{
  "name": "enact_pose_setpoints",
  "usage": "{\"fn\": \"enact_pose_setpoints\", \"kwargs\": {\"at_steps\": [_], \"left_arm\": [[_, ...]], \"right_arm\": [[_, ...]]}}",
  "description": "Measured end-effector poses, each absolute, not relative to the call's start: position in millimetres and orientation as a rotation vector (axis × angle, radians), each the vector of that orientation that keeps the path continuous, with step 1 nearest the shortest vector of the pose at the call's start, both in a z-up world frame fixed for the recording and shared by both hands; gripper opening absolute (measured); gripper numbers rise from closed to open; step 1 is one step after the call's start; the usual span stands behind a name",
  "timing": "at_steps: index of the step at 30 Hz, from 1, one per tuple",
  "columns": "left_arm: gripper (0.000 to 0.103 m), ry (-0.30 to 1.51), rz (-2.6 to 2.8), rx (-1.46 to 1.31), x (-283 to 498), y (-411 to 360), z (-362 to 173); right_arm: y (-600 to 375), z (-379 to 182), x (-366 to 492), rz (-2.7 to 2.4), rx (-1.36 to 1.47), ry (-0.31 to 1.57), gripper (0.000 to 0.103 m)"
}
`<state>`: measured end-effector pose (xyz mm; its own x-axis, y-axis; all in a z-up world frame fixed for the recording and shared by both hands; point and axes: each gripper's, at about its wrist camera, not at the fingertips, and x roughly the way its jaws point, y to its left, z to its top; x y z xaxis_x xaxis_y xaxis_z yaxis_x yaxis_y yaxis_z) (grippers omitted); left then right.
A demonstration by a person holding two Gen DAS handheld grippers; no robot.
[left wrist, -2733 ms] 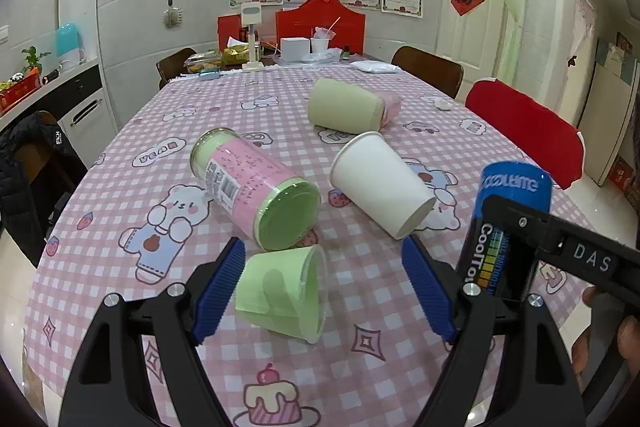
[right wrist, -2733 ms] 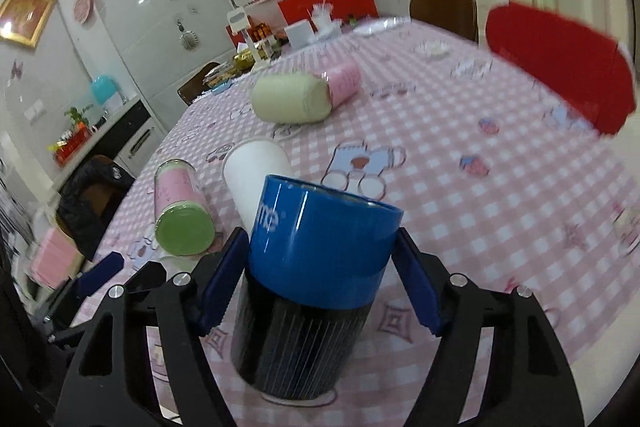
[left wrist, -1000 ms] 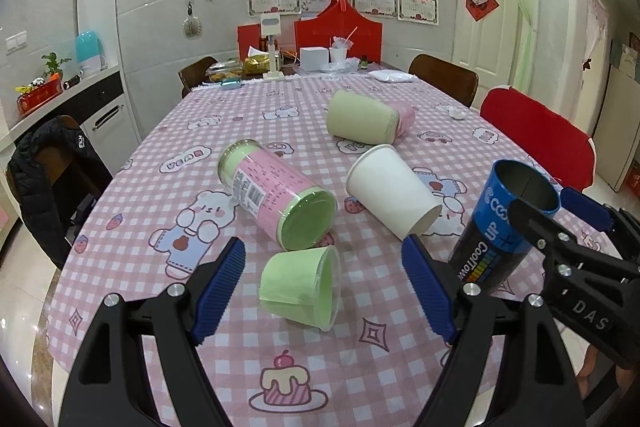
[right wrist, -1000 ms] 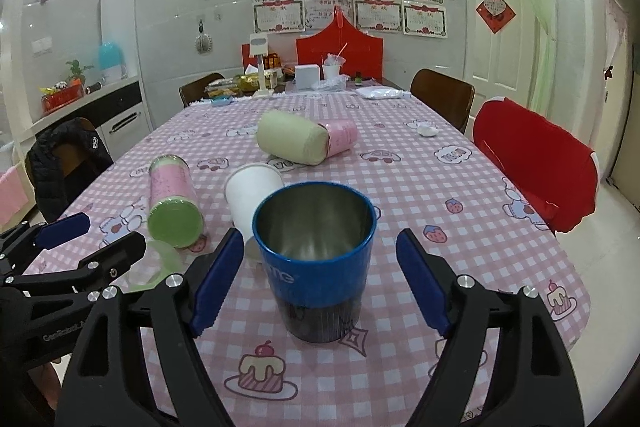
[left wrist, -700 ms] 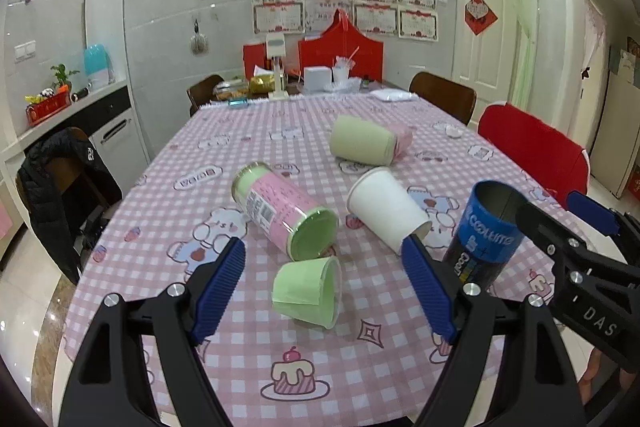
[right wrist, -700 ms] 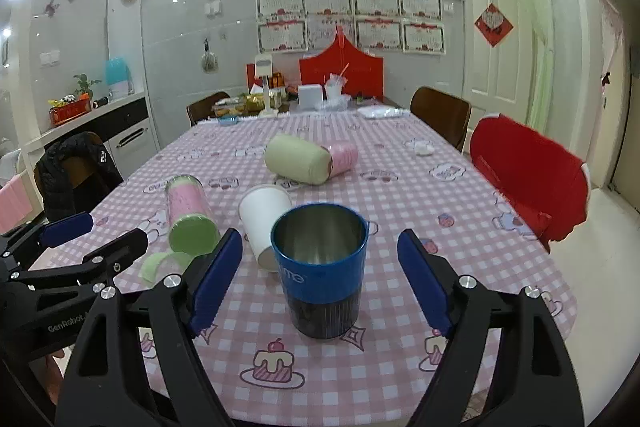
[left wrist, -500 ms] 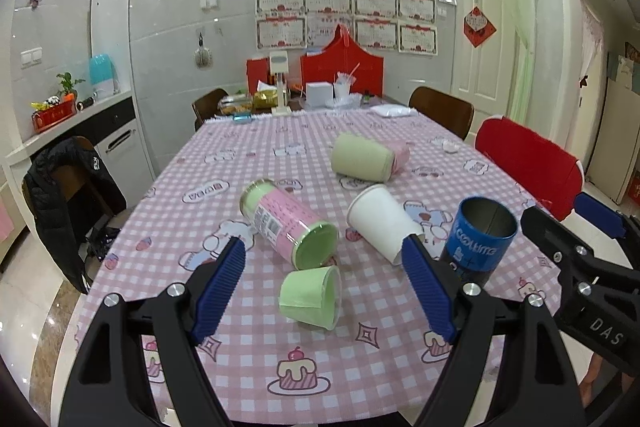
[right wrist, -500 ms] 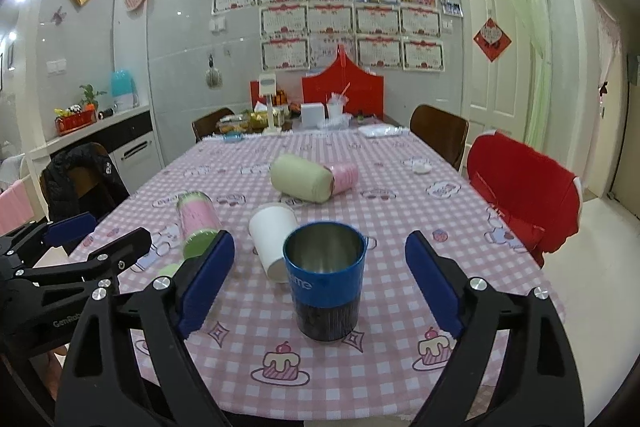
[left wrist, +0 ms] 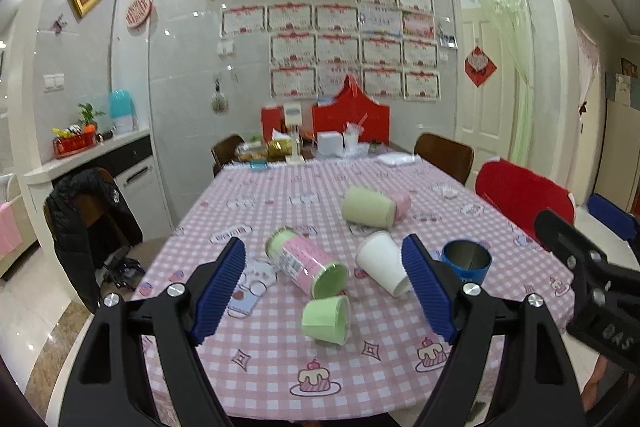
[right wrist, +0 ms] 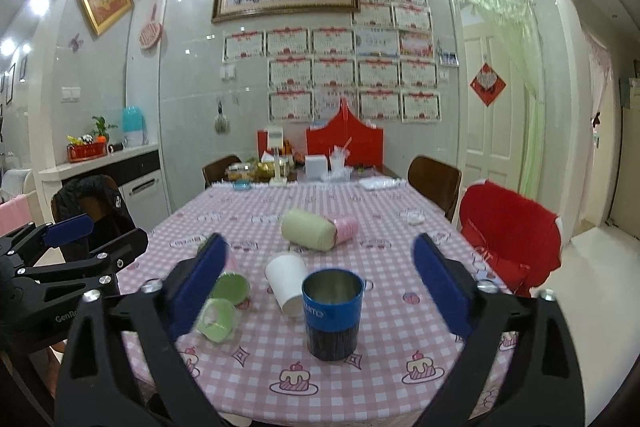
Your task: Flip cup upside down
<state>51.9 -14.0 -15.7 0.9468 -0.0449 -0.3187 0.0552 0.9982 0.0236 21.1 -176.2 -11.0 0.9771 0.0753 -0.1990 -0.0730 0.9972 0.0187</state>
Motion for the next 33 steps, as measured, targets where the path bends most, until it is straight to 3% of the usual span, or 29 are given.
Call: {"fn": "enact_pose_setpoints", "kwargs": {"at_steps": [13, 33], "left_arm": [[0.08, 0.183, -0.037, 0.045, 21.9, -16.2, 3.1], [0.08, 0.182, -0.031, 0.055, 23.7, -15.2, 0.9]], "right_arm": [[-176.4, -7.3, 6.4, 0.061, -0.004, 0.112, 0.096], [-173.8, -10.3, 5.4, 0.065, -0.002, 0.115, 0.096]]}}
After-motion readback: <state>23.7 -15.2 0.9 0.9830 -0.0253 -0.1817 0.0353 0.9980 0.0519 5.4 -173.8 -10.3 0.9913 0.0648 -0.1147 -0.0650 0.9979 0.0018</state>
